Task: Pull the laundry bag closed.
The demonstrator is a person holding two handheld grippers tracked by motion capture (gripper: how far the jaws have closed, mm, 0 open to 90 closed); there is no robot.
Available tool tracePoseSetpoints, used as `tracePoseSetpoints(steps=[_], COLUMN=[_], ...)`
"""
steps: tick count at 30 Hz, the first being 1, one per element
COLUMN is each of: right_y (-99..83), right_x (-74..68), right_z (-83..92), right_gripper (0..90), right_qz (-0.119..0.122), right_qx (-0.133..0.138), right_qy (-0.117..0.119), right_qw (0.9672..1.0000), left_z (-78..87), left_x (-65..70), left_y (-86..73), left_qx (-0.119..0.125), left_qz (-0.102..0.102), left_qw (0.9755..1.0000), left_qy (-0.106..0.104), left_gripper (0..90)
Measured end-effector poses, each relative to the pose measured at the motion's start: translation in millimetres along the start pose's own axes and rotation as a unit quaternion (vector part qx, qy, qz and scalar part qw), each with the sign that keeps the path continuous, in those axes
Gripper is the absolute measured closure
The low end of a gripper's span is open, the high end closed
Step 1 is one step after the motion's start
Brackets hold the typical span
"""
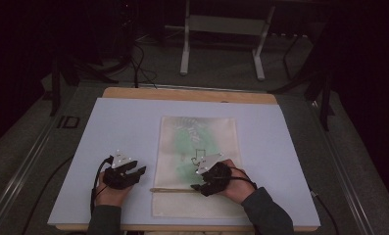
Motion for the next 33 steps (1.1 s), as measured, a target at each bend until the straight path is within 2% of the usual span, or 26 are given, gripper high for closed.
tracePoseSetpoints(steps=[23,33], right_y=[27.0,40.3], right_x=[-15.6,-27.4], right_z=[-10.8,-21.1], right_gripper=[49.4,53.2], right_qz=[0.026,0.049], right_qx=[-0.002,-0.006], right_qy=[0.022,0.032], right_qw=[0.9994,0.9983], left_z=[0.4,0.7], left_x=[0.3,0.2], left_y=[0.1,0.2], left_qx=[-0.001,-0.001], left_qz=[-0.001,-0.002], left_qw=[1.0,1.0], left_qy=[-0.005,-0.005], left_gripper=[55.6,55.6])
Point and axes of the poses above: each handheld gripper's, and its own axes: z roughly backward along the jaws, y roughly out of its top, x roughly to its right, the point moved 9 cm from there along -z, roughly forward along the jaws, and after that the axes turned 15 degrees about -x, right-handed, at the moved point
